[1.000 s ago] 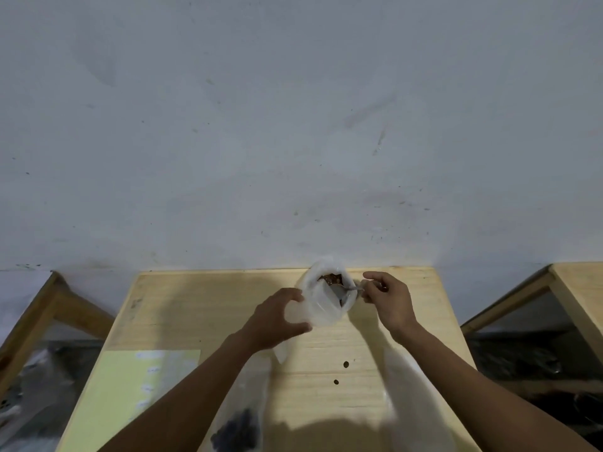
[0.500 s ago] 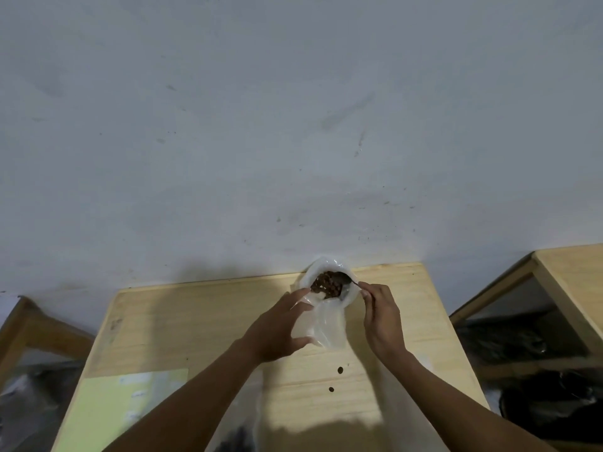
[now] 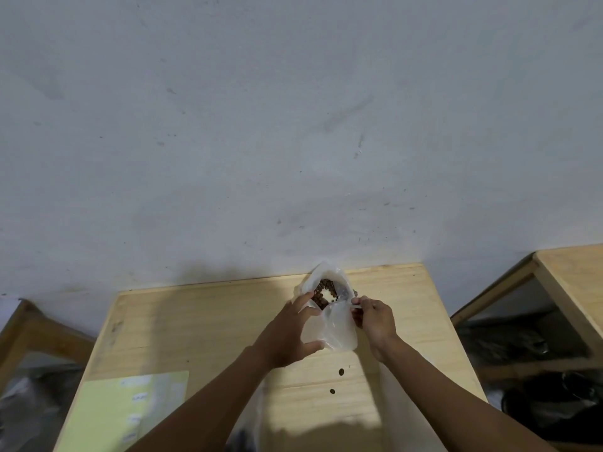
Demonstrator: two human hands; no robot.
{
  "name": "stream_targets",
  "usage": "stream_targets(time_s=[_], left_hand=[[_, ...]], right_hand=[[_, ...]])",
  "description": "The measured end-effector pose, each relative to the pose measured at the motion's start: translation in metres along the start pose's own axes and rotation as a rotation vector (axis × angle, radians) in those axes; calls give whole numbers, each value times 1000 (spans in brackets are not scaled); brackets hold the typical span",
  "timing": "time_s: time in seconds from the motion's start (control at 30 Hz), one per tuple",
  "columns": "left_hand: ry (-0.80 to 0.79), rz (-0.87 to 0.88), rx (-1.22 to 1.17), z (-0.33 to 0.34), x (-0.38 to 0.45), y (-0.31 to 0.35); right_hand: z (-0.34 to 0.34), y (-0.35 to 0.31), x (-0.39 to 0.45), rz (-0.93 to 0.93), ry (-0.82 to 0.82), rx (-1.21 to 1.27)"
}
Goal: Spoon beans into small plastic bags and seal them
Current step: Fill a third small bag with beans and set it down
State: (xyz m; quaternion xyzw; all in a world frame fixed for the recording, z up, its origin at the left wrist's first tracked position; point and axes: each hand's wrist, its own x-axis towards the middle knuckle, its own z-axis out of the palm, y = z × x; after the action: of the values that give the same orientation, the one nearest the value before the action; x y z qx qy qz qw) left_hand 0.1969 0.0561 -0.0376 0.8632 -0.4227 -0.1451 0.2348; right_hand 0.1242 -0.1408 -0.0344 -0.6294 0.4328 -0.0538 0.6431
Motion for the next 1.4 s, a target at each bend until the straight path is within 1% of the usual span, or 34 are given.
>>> stream_targets(time_s=[0.1,0.2,0.27,0.33,0.43,0.6,0.77,0.9,1.2,1.4], left_hand=[[50,5,21,-2,-4,-1],[201,15,-71,-8,-12,-1],[291,-29,-115,-12,-21,0],[337,-103,-128,-14,-29,-2],[343,-191,-88,-16,-37,-7],[285,-298,-59,-23,-37,-5],[298,-293,-103,-25,-36,4],[325,-283,-81,-27,-38,6],[383,-356,9,-33,-47,-2],[365,-390,-32,-31,-47,-7]], right_hand=[[-7,-3,0,2,5,81],[-17,-12,-6,-22,10,168],[-24,-22,-14,-53,10,219],[-32,-30,-18,-95,13,236],[-41,-41,-26,-146,11,255],[-50,-55,-46,-231,-18,245],[-48,-51,-73,-341,-91,191],[-45,-39,-85,-397,-129,162],[-41,-39,-83,-467,-108,166],[-46,-42,-69,-456,-36,199]])
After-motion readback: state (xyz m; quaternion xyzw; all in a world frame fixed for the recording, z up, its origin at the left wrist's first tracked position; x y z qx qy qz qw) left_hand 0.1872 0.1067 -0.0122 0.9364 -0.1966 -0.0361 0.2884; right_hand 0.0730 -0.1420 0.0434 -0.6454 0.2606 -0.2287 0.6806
